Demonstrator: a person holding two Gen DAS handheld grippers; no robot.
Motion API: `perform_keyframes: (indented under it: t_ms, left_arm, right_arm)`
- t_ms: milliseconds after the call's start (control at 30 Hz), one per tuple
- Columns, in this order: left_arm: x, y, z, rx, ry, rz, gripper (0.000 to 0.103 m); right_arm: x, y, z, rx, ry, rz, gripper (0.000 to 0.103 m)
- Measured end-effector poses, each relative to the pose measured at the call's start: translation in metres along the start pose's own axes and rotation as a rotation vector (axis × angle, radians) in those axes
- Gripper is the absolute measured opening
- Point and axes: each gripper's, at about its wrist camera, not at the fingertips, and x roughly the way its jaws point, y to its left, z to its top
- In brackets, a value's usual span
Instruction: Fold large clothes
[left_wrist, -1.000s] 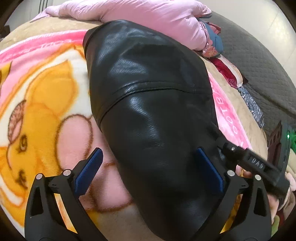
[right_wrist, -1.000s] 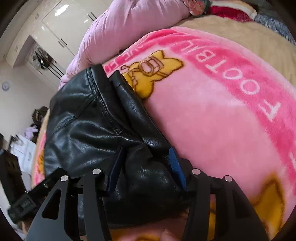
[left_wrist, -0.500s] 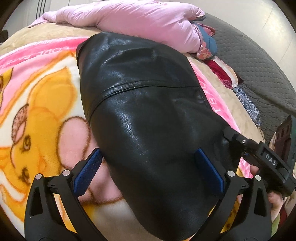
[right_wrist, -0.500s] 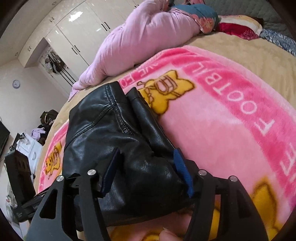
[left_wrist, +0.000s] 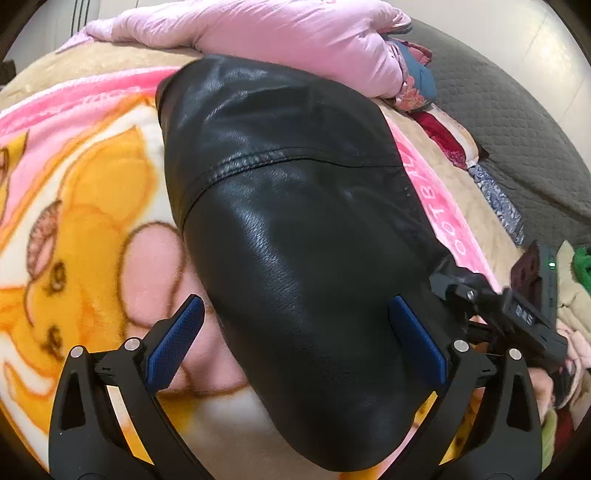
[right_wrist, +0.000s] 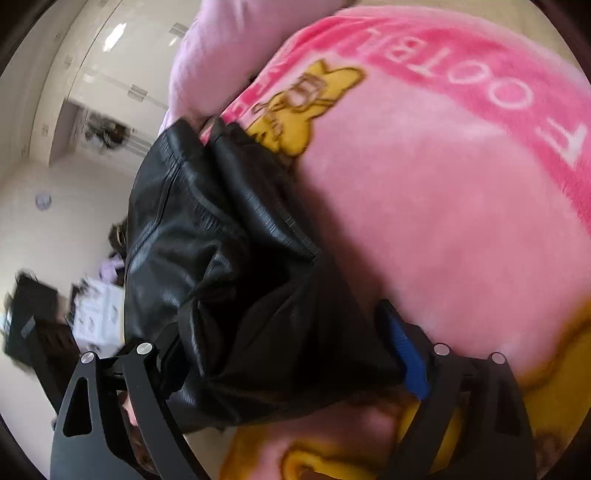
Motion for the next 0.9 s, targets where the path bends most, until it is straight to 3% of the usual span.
perform_keyframes:
  t_ms: [367, 533, 667, 900]
  left_arm:
    - [-0.018, 0.024, -0.006, -0.008, -0.013, 0.012, 0.094]
    - [-0.016, 0.02, -0.008, -0.004, -0.003, -0.012, 0.094]
    - [-0.02, 0.015, -0.008, 0.011, -0.015, -0.016, 0.094]
    - [-0.04, 0.008, -0.015, 0.026, -0.046, -0.021, 0.094]
  right_arm:
    - [-0.006, 0.032, -0.047, 0.045, -0.014, 0.019, 0.081]
    - [-0.02, 0.031, -0.045, 0.032, -0.075, -0.077, 0.087]
    - [-0.048, 0.039, -0.045, -0.049, -0.174, -0.135, 0.088]
    - [-0.107, 0.08, -0.076, -0.3, -0.398, -0.25, 0.095]
